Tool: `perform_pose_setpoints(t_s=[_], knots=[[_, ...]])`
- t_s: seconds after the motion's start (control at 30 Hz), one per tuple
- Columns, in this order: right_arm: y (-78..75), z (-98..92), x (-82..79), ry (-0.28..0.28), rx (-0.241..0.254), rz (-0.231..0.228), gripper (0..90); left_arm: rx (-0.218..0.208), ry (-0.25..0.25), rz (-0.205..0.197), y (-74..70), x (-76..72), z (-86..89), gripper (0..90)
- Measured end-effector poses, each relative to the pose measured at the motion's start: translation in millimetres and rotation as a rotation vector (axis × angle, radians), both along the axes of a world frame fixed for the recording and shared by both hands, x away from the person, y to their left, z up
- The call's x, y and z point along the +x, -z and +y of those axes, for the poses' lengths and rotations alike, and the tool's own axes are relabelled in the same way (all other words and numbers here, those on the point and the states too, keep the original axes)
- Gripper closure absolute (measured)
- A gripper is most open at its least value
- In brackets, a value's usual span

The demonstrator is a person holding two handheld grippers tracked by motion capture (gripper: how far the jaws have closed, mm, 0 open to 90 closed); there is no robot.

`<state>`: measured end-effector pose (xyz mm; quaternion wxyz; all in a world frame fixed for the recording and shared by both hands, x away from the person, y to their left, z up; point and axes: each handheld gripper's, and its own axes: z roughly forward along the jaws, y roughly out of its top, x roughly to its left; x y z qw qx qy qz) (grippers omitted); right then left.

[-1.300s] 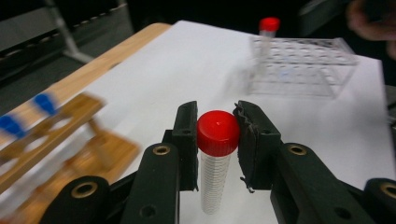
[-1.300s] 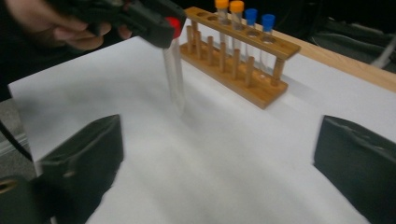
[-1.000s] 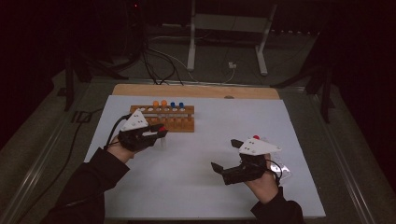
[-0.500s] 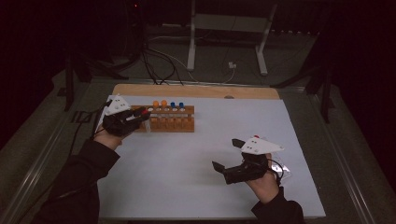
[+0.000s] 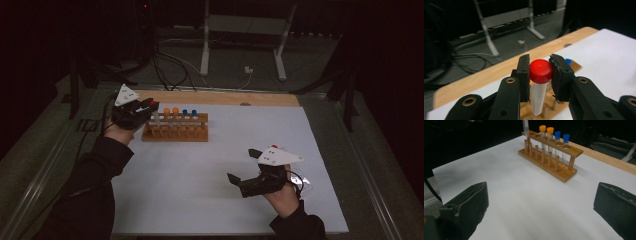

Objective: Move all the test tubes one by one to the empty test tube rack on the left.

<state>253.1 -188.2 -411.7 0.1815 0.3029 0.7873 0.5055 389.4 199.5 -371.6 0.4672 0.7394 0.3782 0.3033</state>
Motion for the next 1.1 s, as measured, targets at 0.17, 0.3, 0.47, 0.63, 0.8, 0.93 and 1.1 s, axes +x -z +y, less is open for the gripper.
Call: perform_pose_setpoints(t_s=[0.17,0.3,0.47,0.63,0.8,0.93,1.1], knots=[[0.2,-0.1,0.8,-0.005,-0.001,0.001,0.0,-0.005,-0.047,-0.024,1.8,10.4,-2.1,71.8],[0.3,-0.1,0.9,-0.003,-0.003,0.001,0.0,-0.001,-0.084,-0.026,5.9,20.8,-4.0,71.8],[1.1,-0.8,1.6,-0.003,-0.001,0.005,0.0,-0.046,-0.108,-0.019,12.8,30.3,-6.5,71.8],[1.5,-1.1,1.5,-0.003,-0.002,0.006,0.0,-0.030,-0.137,-0.018,23.1,36.3,-10.7,71.8],[2.5,-1.6,2.0,-0.004,-0.003,0.012,0.0,-0.045,-0.146,0.010,35.7,41.0,-11.1,71.8],[3.1,-2.1,2.5,-0.003,-0.004,0.014,0.0,-0.049,-0.161,0.033,46.4,44.4,-12.0,71.8],[3.6,-2.4,2.7,-0.004,-0.008,0.018,0.0,-0.041,-0.169,0.055,57.4,47.5,-14.7,71.8]])
